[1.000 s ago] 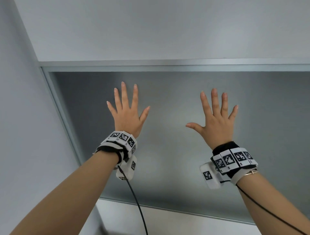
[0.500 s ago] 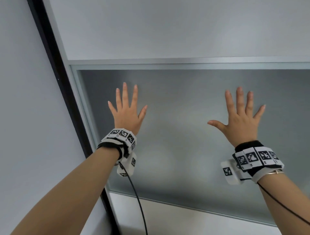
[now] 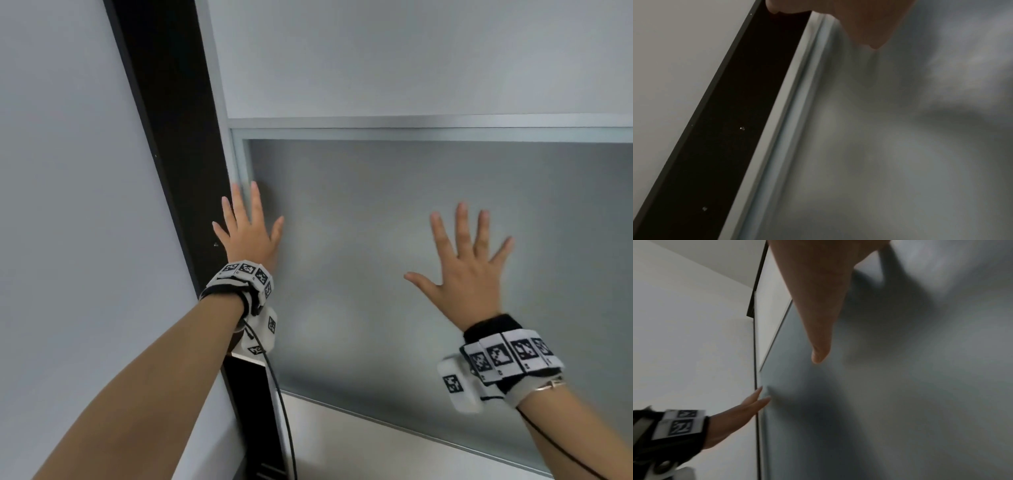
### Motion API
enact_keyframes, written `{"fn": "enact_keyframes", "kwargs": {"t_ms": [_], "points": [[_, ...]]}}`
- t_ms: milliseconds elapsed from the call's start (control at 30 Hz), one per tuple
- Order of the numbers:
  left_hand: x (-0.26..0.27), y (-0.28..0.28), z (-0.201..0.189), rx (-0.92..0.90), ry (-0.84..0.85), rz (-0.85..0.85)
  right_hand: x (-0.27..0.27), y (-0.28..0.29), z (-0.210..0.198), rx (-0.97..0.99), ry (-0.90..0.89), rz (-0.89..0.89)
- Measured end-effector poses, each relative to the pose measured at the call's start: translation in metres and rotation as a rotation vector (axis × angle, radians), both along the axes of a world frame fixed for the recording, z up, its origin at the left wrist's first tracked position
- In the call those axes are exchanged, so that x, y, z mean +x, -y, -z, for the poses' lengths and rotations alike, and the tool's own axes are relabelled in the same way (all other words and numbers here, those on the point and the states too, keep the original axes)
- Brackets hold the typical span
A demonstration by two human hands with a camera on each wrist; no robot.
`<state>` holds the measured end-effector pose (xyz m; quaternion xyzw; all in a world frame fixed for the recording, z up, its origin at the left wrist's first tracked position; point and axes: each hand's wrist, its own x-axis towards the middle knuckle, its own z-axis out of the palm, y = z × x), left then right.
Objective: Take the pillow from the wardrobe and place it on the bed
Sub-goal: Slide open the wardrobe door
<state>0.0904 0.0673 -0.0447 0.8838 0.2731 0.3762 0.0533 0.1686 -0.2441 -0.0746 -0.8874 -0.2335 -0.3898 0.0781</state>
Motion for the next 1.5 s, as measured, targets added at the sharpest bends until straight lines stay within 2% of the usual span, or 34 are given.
{"fn": "enact_keyframes", "kwargs": {"t_ms": [100,233,300,433,533,700,800,867,1133,1333,1500], "points": [[0.002,-0.012,-0.004,-0.095,0.054,0.09,-0.005,-0.048,-0.006,0.011,0.04,-0.066],[0.001,-0.008,-0.015,-0.185,0.146,0.443,-0.011,-0.097,-0.011,0.014,0.034,-0.1],[0.002,-0.005,-0.019,-0.209,0.172,0.518,-0.012,-0.112,-0.011,0.024,0.025,-0.071],[0.008,-0.006,-0.032,-0.249,0.219,0.519,-0.018,-0.129,-0.014,0.032,0.017,-0.08],[0.01,-0.027,-0.045,-0.284,0.155,0.473,-0.022,-0.16,-0.015,0.013,0.015,-0.102],[0.006,-0.052,-0.049,-0.293,0.115,0.571,-0.03,-0.191,-0.014,0.042,0.016,-0.09],[0.013,0.015,-0.045,-0.306,0.071,0.615,-0.025,-0.135,-0.007,0.022,0.004,-0.093],[0.015,0.035,-0.047,-0.31,0.032,0.645,-0.025,-0.121,-0.007,0.018,-0.008,-0.082],[0.026,0.079,-0.063,-0.233,-0.051,0.786,-0.023,-0.081,-0.012,0.077,-0.039,-0.027],[0.042,0.119,-0.069,-0.314,-0.108,0.899,-0.022,-0.054,-0.008,0.064,-0.073,-0.007],[0.051,0.151,-0.076,-0.334,-0.182,0.979,-0.022,-0.035,-0.008,0.127,-0.076,0.087]]}}
